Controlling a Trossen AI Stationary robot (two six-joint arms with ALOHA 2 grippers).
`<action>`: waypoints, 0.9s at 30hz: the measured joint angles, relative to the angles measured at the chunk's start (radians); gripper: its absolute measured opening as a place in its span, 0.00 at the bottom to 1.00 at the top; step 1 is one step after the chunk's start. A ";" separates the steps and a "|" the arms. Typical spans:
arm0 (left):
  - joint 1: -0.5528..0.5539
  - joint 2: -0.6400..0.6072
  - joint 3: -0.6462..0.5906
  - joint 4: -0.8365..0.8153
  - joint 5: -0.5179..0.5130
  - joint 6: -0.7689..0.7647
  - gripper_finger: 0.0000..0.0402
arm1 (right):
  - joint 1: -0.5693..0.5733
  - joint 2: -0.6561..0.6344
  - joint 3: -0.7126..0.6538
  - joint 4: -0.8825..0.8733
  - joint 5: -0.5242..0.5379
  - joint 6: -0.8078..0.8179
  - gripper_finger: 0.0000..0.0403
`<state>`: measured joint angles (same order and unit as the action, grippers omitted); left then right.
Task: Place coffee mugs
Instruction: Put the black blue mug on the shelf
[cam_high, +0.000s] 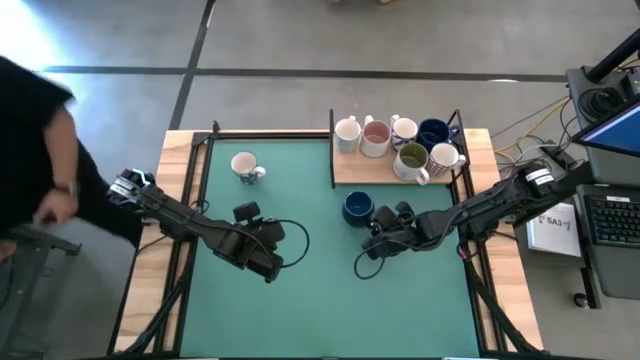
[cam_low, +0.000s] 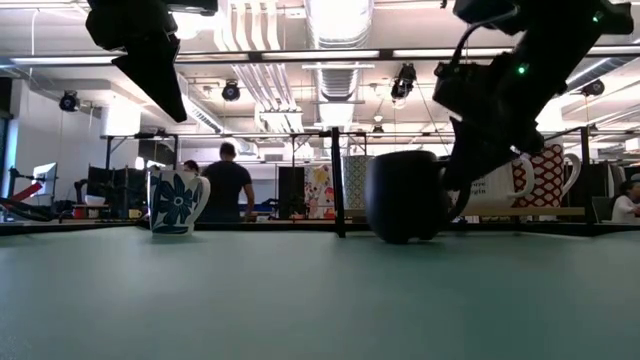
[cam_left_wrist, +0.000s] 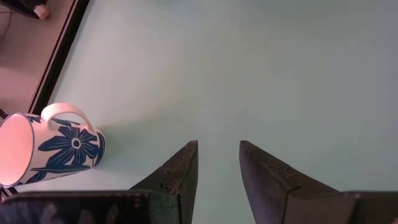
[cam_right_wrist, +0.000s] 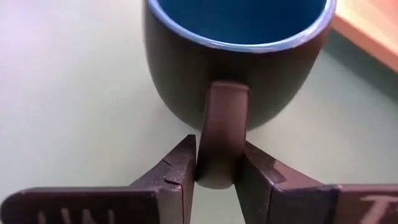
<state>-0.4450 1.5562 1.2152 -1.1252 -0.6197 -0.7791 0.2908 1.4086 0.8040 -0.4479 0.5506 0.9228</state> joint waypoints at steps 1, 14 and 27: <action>0.000 0.000 0.000 0.000 0.000 0.001 0.25 | 0.000 -0.008 0.003 0.003 0.002 -0.005 0.21; 0.000 0.000 0.000 0.003 -0.001 0.004 0.25 | 0.000 -0.160 0.000 -0.004 0.056 -0.065 0.15; 0.000 0.000 0.000 0.003 -0.002 0.011 0.25 | 0.000 -0.207 -0.004 -0.008 0.342 -0.087 0.14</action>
<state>-0.4450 1.5562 1.2152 -1.1221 -0.6220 -0.7681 0.2907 1.2018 0.7999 -0.4554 0.8924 0.8360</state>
